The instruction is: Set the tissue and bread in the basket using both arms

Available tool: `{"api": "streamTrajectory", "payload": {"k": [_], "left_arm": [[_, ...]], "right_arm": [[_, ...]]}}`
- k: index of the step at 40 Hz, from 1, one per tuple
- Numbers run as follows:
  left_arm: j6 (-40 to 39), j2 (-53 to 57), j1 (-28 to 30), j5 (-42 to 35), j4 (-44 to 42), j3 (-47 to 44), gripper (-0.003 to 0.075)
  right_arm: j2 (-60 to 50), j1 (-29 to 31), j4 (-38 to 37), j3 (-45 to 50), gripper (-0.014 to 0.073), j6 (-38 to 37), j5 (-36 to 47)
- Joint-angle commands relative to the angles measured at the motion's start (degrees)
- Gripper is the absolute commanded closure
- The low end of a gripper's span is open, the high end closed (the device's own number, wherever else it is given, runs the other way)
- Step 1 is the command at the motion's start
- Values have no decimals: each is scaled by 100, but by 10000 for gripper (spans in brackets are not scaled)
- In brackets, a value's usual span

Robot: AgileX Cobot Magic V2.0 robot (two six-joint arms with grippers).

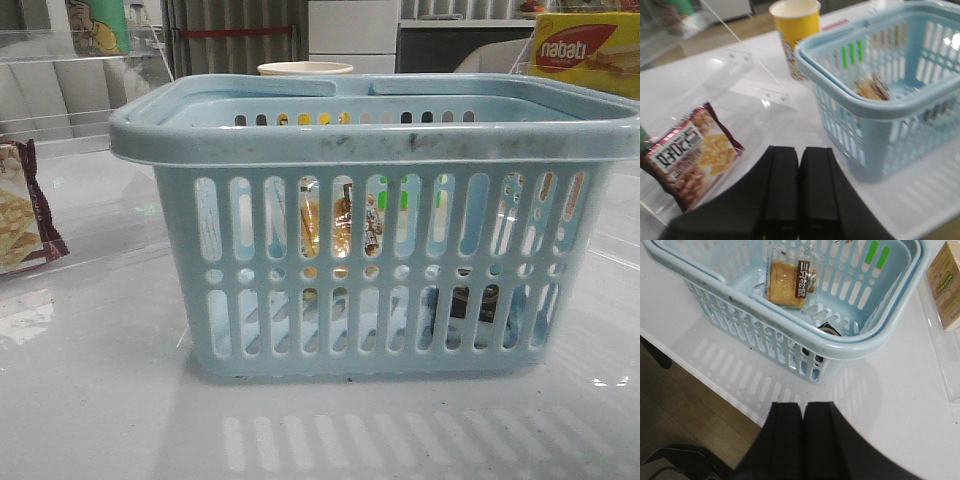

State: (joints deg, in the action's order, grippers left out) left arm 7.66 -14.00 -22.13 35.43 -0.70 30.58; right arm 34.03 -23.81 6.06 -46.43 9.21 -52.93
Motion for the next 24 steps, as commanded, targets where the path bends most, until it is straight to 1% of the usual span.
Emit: {"api": "streamTrajectory", "payload": {"k": [1,4,6,8,14,17,18,19,24], "left_arm": [[-25,403,656,-1343,173,-595,629],[-25,1047,1300,-1928,623,-1473,629],[-25,1355,1607,-2208,753,-1982,629],[-25,1515,1757,-2500,799,-2288,629],[-25,1527,1826,-3543,839,-2881,629],[-25,1538,1826,-3837,839,-3078,629],[-25,1539,1826,-3920,839,-3109,629],[-18,1539,1826,-3806,813,-3095,629],[-2,1539,1803,-3856,555,-3095,629]], "right_arm": [[5,5,5,-154,537,-19,357],[5,5,5,-154,537,-19,357],[5,5,5,-154,537,-19,357],[5,5,5,-154,537,-19,357],[5,5,5,-154,537,-19,335],[5,5,5,-154,537,-19,335],[5,5,5,-154,537,-19,335],[5,5,5,-154,537,-19,335],[5,5,5,-154,537,-19,316]]}}
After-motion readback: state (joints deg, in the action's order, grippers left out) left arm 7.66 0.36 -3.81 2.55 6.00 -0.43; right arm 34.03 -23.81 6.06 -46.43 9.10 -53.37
